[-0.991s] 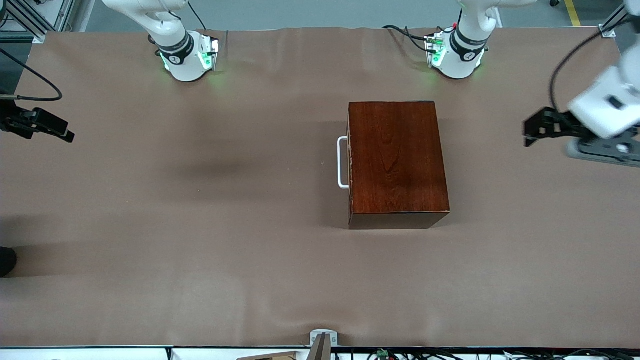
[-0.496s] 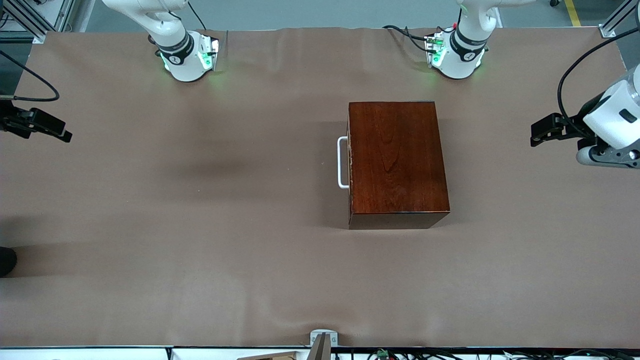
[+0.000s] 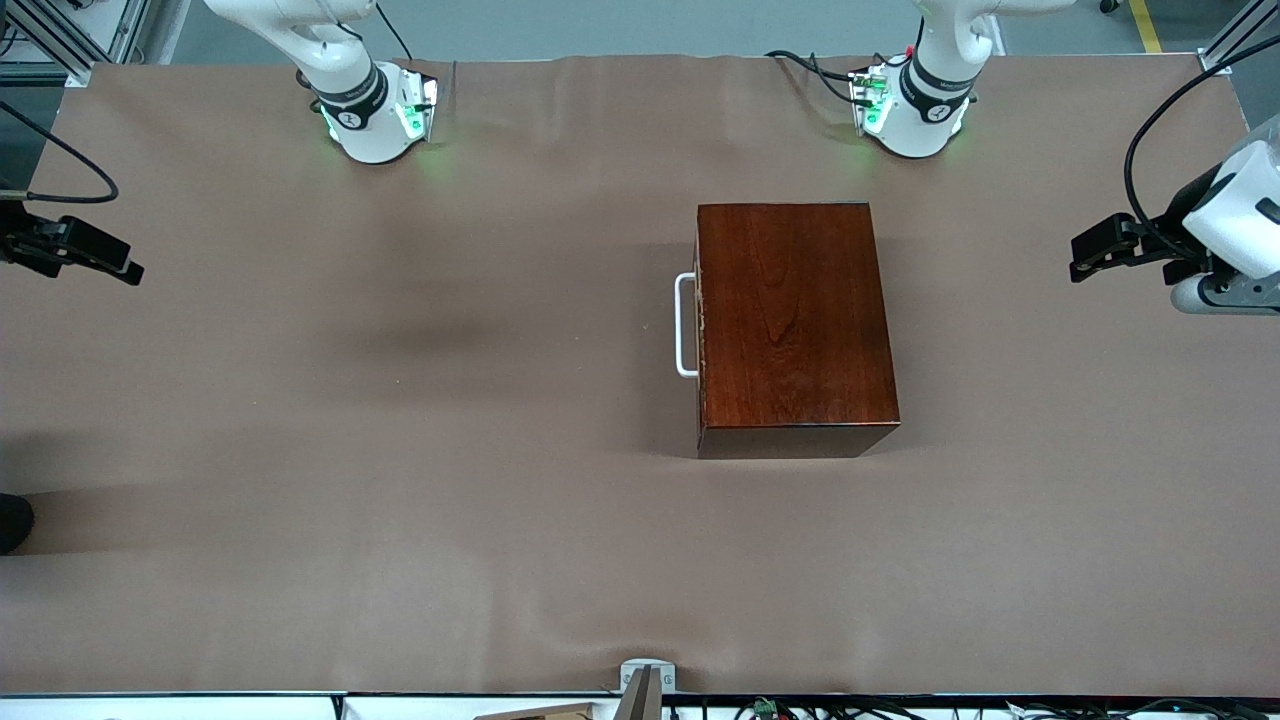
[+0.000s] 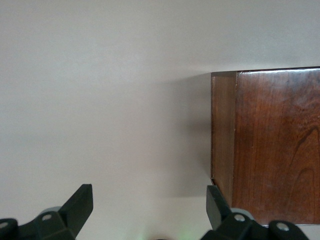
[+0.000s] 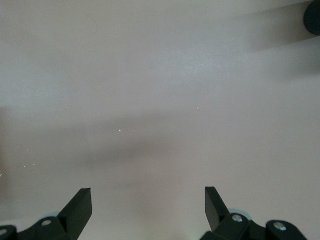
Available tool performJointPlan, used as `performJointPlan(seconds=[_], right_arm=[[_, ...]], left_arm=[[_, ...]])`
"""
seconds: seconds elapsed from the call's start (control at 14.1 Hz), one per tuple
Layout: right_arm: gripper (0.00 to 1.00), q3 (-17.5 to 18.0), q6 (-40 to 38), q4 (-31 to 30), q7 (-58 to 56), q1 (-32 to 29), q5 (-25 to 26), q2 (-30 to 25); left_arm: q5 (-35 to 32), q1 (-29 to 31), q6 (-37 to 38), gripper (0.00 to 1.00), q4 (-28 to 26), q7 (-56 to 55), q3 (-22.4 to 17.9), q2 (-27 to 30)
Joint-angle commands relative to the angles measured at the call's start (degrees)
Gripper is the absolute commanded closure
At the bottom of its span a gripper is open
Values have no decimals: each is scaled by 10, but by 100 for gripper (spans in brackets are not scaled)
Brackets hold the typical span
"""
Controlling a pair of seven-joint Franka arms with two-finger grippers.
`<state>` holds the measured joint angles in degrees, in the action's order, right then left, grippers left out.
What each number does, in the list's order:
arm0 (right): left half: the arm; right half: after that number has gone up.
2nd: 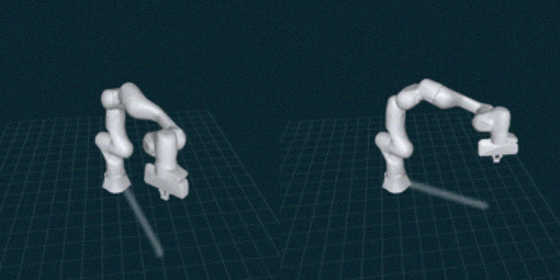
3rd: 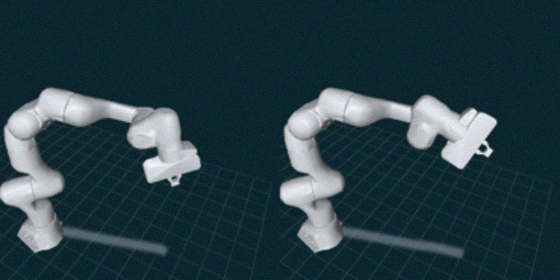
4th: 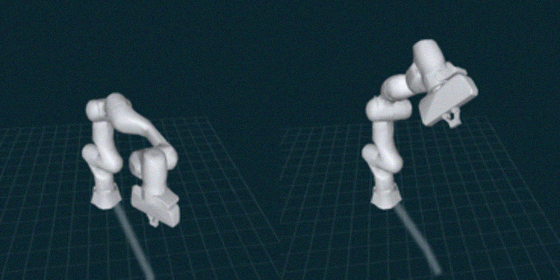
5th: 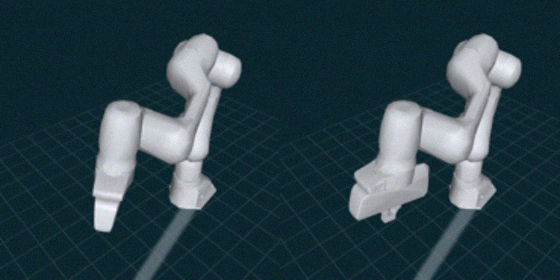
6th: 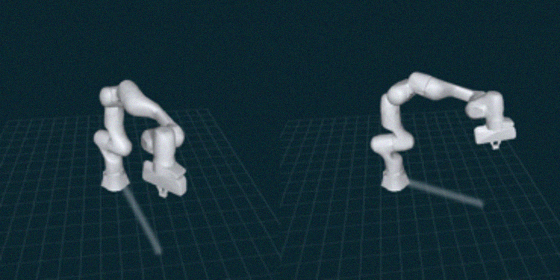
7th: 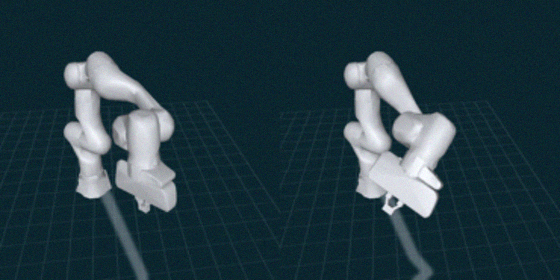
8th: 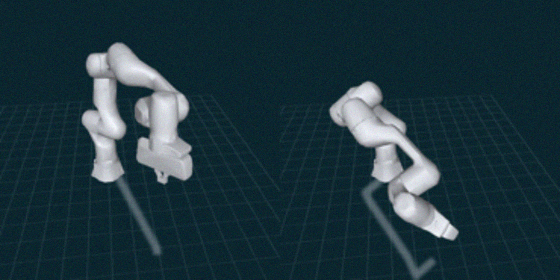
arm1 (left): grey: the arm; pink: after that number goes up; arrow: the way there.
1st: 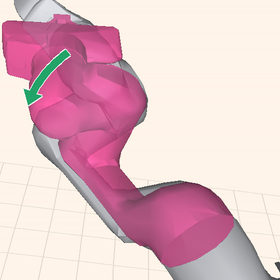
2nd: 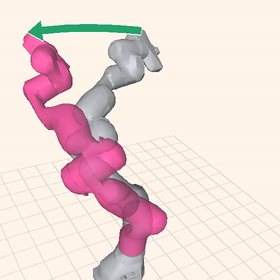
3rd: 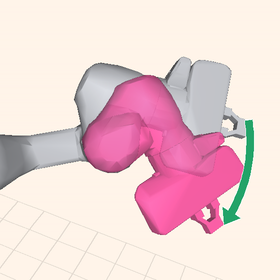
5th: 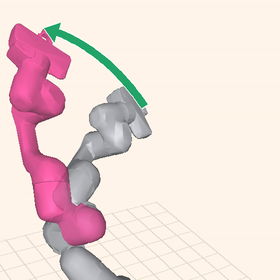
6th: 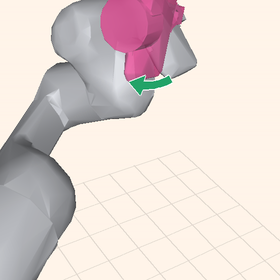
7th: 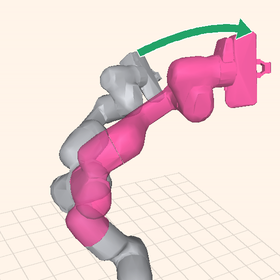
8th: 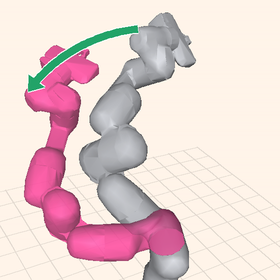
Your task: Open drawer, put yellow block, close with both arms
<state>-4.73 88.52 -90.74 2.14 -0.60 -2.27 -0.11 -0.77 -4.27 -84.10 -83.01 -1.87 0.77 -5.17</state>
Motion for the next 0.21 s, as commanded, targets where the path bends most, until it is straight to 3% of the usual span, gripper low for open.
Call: performJointPlan(seconds=[0.0, 0.14], right_arm=[[0, 7, 2, -3, 7, -8, -5, -4], [0, 7, 2, -3, 7, -8, -4, -4]], left_arm=[[14, -3, -11, 0, -15, -9, -7, 14], [14, -2, -11, 0, -15, -9, -8, 14]])
